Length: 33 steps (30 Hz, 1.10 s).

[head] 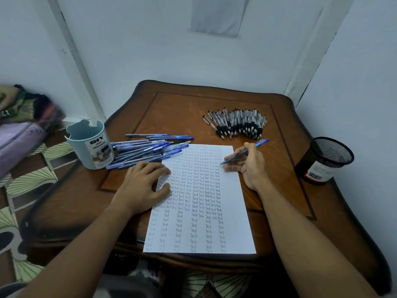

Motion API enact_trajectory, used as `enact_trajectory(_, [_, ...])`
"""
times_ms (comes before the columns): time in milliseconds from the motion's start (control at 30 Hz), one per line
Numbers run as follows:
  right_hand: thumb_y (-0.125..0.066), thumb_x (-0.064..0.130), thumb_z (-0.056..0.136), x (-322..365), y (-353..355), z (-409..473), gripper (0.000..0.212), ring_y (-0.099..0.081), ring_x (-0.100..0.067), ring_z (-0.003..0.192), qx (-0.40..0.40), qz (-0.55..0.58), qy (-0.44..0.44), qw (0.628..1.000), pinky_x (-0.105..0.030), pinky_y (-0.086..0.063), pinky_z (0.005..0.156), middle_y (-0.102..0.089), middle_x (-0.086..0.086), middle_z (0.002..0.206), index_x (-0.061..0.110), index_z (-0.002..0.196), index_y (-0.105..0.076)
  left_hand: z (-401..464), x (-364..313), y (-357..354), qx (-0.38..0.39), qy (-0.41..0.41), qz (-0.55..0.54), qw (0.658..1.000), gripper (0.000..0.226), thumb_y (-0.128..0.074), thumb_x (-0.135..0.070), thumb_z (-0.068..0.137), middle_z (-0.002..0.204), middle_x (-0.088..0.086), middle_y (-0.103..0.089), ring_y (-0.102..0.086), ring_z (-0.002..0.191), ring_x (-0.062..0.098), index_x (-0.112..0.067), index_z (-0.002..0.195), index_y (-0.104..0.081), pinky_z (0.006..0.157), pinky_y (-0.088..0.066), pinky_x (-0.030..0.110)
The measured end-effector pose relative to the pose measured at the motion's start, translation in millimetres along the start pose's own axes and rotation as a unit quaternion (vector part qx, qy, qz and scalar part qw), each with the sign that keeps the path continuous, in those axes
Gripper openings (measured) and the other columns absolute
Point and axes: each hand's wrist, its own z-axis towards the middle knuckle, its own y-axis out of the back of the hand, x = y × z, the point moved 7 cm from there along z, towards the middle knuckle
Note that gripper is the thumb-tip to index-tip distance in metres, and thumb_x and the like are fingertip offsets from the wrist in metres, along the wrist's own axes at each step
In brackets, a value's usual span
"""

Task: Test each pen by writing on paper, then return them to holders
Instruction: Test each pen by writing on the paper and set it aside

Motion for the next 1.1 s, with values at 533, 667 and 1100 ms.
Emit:
enact_trajectory(533, [-0.063, 0.019, 0.098, 42.0, -114.7, 77.0, 0.018, -0.058, -0.014, 0.059, 0.083, -0.381, 0.027, 0.92, -0.023, -0.046, 0.05, -0.063, -0.009, 0.077, 0.001, 0.099, -0.066, 0.4, -2.5, -2.9, 0.029, 0.0, -0.008, 1.0, 0.052, -0.039, -0.062, 0.087, 0.131, -0.02, -0.054, -0.035, 0.122, 0.006, -0.037, 0.125, -0.063, 0.094, -0.024, 0.031])
enact_trajectory(667, [-0.065, 0.029, 0.097, 36.3, -161.6, 106.8, 0.029, -0.066, -0.024, 0.077, 0.071, -0.474, 0.067, 0.875, -0.038, -0.054, 0.072, -0.071, -0.012, 0.089, 0.001, 0.104, -0.068, -0.7, -1.5, -1.9, 0.033, 0.004, -0.016, 0.999, 0.053, -0.039, -0.062, 0.087, 0.133, -0.021, -0.052, -0.035, 0.123, 0.006, -0.036, 0.128, -0.062, 0.097, -0.025, 0.031])
enact_trajectory(1100, [-0.055, 0.027, 0.102, 30.8, -170.5, 122.4, 0.031, -0.055, -0.031, 0.109, 0.009, -0.669, 0.145, 0.729, -0.037, -0.044, 0.079, -0.059, -0.016, 0.125, 0.006, 0.123, -0.059, -0.1, -0.4, 2.2, 0.029, 0.002, -0.03, 0.999, 0.048, -0.043, -0.057, 0.089, 0.131, -0.018, -0.054, -0.035, 0.122, 0.006, -0.033, 0.126, -0.062, 0.095, -0.024, 0.029])
